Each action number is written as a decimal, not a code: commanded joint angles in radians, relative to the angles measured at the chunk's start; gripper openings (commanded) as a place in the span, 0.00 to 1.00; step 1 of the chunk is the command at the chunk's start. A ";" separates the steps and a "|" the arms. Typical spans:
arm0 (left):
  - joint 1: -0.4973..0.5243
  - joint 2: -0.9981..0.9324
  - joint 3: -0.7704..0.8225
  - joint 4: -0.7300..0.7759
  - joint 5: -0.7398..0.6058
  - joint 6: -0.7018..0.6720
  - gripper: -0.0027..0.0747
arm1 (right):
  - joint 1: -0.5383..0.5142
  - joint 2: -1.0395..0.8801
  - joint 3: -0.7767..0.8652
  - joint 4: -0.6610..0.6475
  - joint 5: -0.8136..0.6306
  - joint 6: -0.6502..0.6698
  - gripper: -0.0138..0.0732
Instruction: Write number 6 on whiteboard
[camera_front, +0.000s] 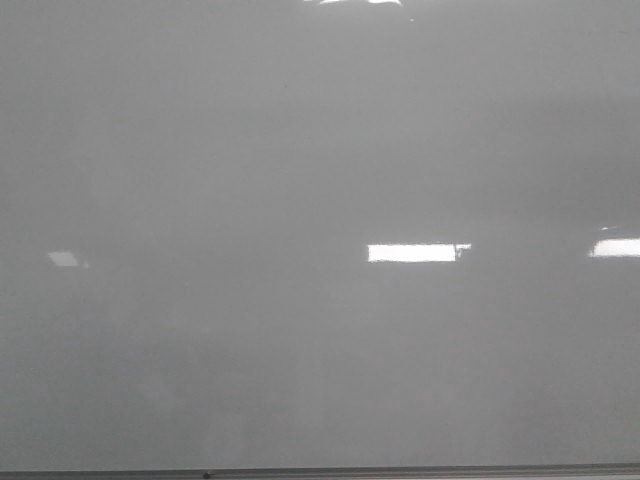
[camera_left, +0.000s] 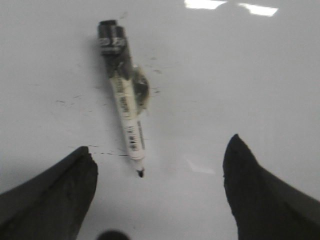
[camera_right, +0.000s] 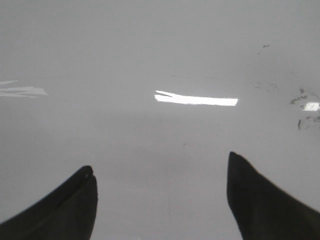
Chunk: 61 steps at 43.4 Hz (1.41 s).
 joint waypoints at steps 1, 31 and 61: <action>0.045 0.094 -0.058 -0.009 -0.105 -0.013 0.70 | -0.002 0.018 -0.035 0.005 -0.071 -0.006 0.80; 0.037 0.460 -0.155 -0.001 -0.314 -0.013 0.57 | -0.002 0.018 -0.035 0.005 -0.071 -0.006 0.80; -0.127 0.159 -0.251 0.115 0.219 0.096 0.01 | 0.014 0.101 -0.077 0.035 0.042 -0.010 0.80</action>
